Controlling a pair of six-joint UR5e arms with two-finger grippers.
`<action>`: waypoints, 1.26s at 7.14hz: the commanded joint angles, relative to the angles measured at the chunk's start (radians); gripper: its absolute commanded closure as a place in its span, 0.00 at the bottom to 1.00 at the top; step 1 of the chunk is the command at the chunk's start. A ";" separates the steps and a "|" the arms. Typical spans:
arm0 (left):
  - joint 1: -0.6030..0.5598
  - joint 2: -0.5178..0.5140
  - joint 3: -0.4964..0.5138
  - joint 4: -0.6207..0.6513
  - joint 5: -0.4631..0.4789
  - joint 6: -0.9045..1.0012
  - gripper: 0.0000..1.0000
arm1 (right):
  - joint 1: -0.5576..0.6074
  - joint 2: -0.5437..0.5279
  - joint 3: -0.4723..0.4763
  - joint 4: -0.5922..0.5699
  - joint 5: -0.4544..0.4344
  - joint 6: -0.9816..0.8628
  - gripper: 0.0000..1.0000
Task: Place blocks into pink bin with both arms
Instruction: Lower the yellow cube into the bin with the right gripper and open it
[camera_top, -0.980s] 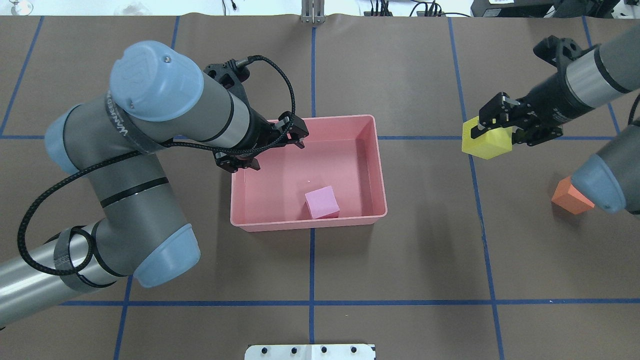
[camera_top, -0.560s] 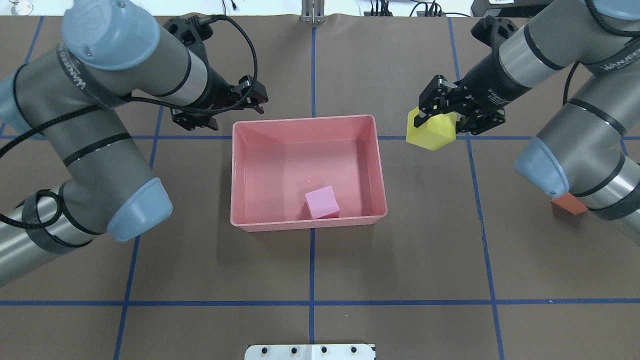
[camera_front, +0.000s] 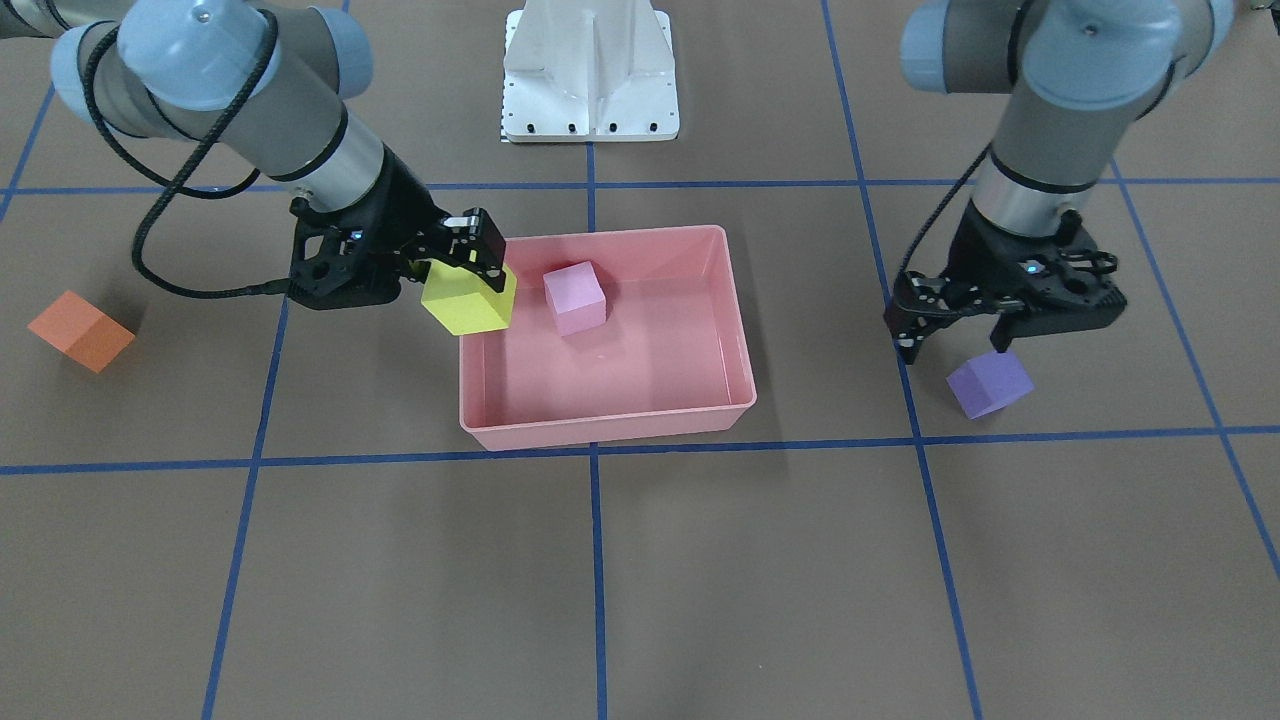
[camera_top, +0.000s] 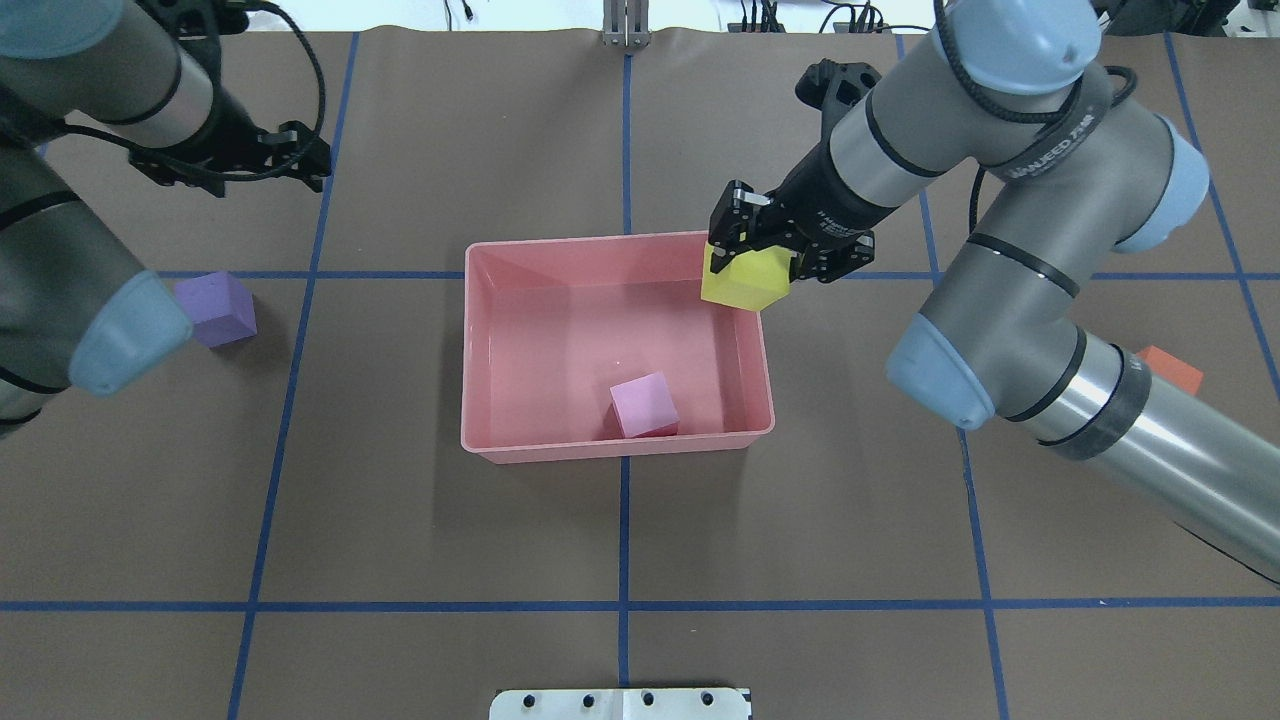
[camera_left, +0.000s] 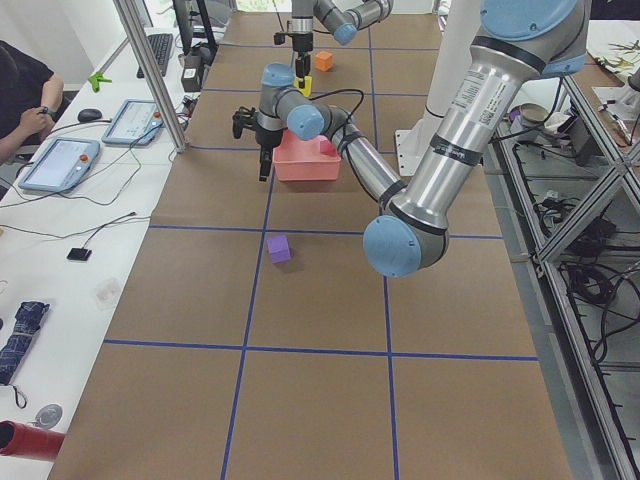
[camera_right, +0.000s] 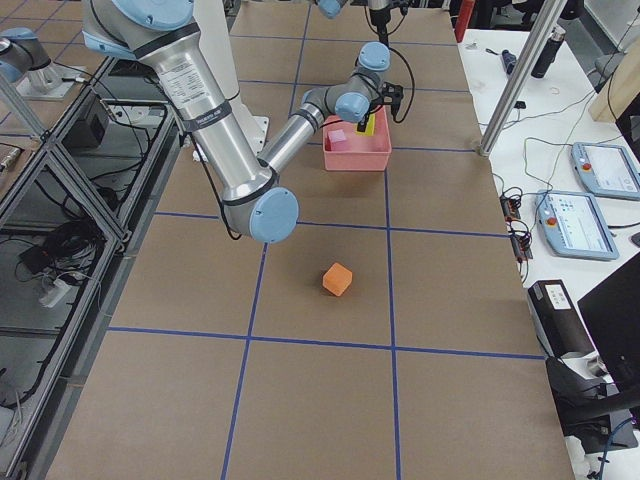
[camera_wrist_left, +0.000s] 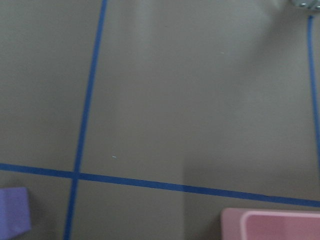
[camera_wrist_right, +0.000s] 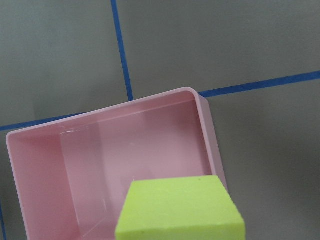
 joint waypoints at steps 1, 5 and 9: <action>-0.048 0.088 0.030 -0.016 -0.005 0.122 0.00 | -0.096 0.111 -0.087 0.004 -0.149 0.027 1.00; -0.041 0.198 0.121 -0.258 0.002 0.031 0.00 | -0.220 0.253 -0.265 0.051 -0.303 0.067 1.00; 0.073 0.201 0.123 -0.291 0.086 -0.186 0.00 | -0.236 0.273 -0.308 0.089 -0.305 0.068 0.01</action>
